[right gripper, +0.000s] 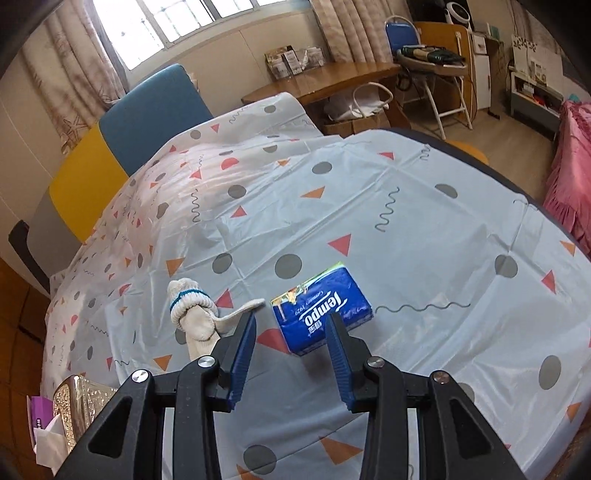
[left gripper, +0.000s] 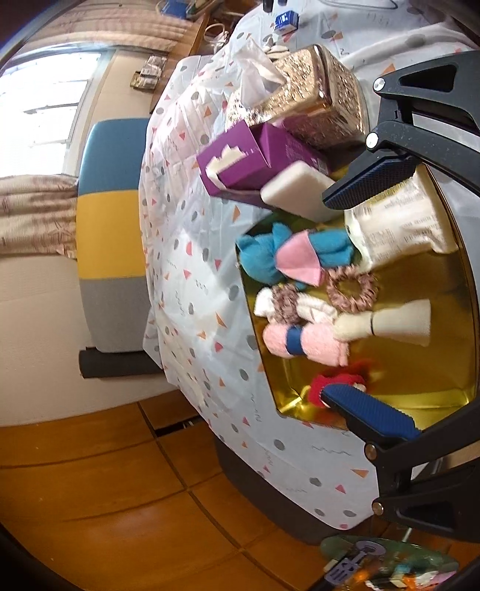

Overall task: Organize soft objects
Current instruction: 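Move both grippers back toward the white glove and Tempo packet, then grasp the white knit glove with the left gripper while the right gripper grasps the Tempo packet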

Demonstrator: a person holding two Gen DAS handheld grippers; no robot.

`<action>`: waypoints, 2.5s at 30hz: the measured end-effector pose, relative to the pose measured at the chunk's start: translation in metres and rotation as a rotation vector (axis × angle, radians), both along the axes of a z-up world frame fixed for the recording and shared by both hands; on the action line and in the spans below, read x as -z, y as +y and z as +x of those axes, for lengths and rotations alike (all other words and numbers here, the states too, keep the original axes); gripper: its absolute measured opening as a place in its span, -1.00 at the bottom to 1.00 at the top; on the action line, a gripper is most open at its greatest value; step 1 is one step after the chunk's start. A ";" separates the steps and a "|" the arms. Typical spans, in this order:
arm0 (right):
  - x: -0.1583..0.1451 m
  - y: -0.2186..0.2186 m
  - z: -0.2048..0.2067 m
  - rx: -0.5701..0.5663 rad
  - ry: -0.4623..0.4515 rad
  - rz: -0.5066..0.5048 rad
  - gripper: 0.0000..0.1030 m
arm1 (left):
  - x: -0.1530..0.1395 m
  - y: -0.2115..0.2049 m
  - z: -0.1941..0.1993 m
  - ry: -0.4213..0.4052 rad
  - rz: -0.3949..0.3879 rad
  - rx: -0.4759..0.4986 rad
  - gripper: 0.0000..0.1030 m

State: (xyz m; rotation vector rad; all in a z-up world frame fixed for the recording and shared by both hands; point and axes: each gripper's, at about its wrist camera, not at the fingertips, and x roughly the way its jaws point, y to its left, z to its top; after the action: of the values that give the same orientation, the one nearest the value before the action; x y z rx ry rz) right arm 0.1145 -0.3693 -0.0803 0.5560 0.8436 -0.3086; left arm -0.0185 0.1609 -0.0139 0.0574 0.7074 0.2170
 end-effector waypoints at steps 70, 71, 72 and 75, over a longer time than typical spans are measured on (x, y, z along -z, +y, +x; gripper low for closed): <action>0.045 -0.064 -0.025 0.258 0.028 0.442 -0.21 | 0.095 -0.329 0.092 0.335 -0.080 0.688 -0.58; 0.048 -0.063 -0.024 0.255 0.033 0.457 -0.19 | 0.096 -0.325 0.082 0.327 -0.066 0.700 -0.58; 0.052 -0.062 -0.022 0.247 0.040 0.473 -0.19 | 0.097 -0.319 0.070 0.314 -0.049 0.718 -0.58; 0.060 -0.059 -0.018 0.219 0.039 0.535 -0.15 | 0.105 -0.304 0.049 0.302 -0.024 0.748 -0.58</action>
State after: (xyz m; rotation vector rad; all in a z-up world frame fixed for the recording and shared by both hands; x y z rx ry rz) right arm 0.0962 -0.4285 -0.1405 1.1497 0.9072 -0.2934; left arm 0.0301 -0.1428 -0.1186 0.3294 0.9407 -0.5267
